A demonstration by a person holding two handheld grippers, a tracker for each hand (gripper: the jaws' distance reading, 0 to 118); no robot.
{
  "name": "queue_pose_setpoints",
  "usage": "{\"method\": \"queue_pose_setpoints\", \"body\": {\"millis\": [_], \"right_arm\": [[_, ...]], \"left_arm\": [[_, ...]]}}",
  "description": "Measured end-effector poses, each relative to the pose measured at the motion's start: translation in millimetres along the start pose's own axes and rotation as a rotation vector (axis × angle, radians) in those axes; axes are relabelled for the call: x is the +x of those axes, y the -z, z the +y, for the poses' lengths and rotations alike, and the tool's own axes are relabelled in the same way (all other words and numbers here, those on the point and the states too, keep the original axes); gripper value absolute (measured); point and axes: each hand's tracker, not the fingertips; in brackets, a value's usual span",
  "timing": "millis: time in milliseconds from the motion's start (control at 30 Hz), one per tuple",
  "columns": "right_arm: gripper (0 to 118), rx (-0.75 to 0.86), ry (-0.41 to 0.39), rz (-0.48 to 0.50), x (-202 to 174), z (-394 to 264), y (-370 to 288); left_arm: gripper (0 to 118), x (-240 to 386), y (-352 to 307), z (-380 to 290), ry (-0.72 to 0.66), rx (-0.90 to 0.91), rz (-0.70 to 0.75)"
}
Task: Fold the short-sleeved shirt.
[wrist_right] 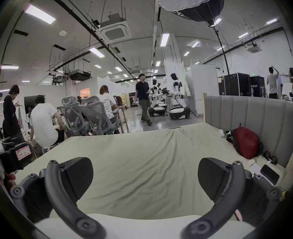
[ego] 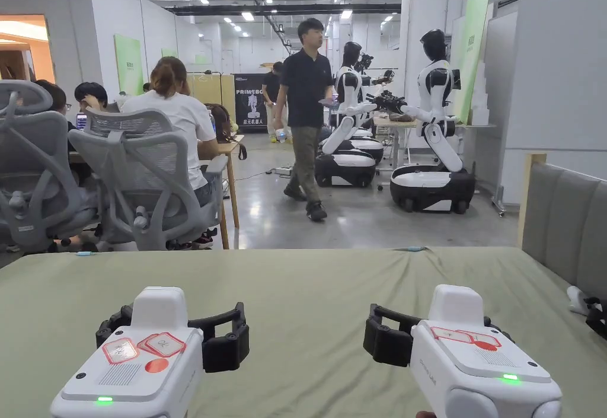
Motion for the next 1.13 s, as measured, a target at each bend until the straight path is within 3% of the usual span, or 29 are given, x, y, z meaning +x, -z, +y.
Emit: {"method": "queue_pose_setpoints", "body": {"millis": [200, 633, 867, 1000, 1133], "right_arm": [[118, 0.008, -0.08, -0.06, -10.9, -4.9, -0.9], [118, -0.003, -0.102, -0.051, -16.7, -8.9, 1.0], [118, -0.009, -0.085, -0.013, -14.1, -5.6, 1.9], [118, -0.037, -0.036, 0.053, -9.5, 0.6, 0.9], [118, -0.028, -0.018, -0.002, -10.9, 0.4, -0.9]], "left_arm": [[118, -2.5, 0.6, -1.3, -0.013, -0.001, 0.008], [118, -3.0, 3.1, -5.7, -0.013, -0.012, 0.006], [118, -3.1, 4.2, -5.8, -0.012, -0.01, 0.006], [118, -3.0, 3.9, -6.1, -0.015, -0.01, 0.008], [118, -2.7, 3.9, -7.2, -0.018, -0.011, 0.008]]}}
